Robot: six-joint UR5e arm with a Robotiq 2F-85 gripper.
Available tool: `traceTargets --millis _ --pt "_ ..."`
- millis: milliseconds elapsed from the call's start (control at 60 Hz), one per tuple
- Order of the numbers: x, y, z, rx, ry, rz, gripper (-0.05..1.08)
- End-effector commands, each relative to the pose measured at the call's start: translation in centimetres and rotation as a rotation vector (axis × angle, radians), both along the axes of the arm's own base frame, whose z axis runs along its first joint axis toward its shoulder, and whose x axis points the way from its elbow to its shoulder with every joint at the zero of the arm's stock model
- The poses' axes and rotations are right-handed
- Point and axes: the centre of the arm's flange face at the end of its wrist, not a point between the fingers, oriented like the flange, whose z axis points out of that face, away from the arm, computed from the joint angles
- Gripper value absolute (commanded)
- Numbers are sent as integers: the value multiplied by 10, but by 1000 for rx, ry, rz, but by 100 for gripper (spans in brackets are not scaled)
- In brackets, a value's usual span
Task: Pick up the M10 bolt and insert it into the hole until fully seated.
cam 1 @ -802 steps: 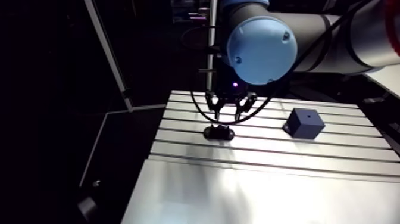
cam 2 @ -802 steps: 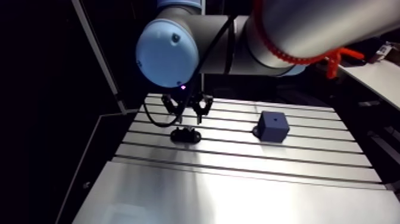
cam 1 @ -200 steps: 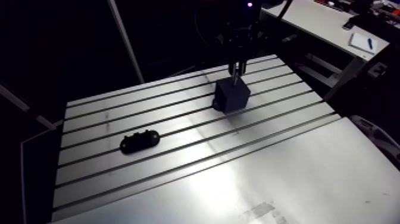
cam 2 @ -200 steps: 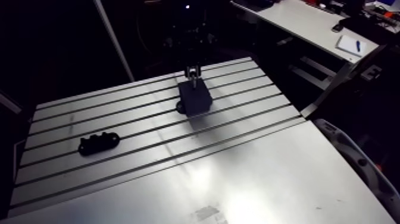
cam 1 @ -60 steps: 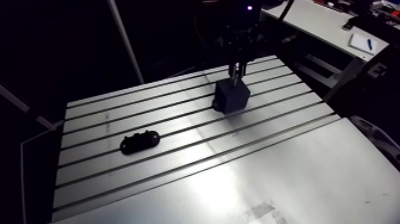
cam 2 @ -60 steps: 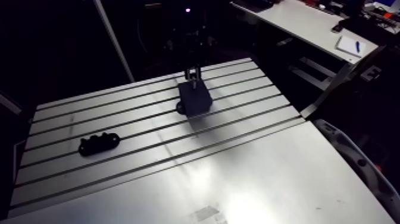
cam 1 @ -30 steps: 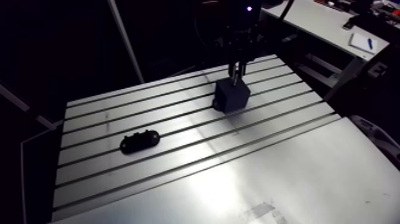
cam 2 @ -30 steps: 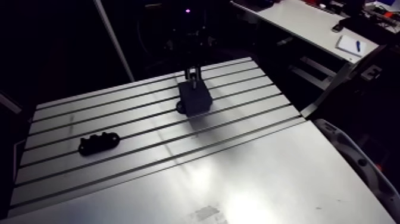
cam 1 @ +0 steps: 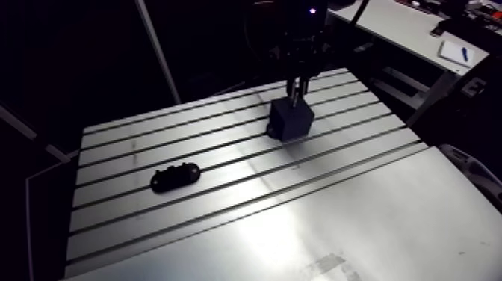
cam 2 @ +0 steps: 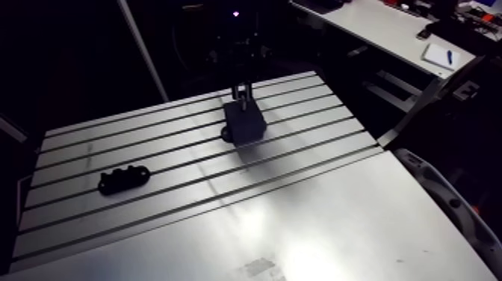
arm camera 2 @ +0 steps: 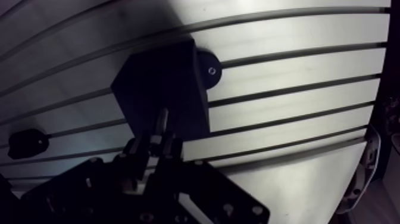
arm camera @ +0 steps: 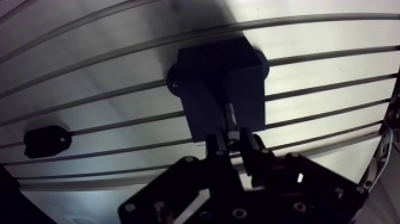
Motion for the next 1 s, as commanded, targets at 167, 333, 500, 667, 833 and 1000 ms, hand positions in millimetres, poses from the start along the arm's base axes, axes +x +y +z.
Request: traceTargets --millis 167,333,500,667,833,1000 --pt "0 -1 -1 -3 -2 3 108" --pt "0 -1 -1 -3 -5 3 108" --pt "1 -2 -1 -3 -8 0 108" --pt "1 -2 0 -3 -8 0 108" --pt "2 -2 0 -1 -8 1 108" --pt "3 -2 -1 -2 -9 1 108"
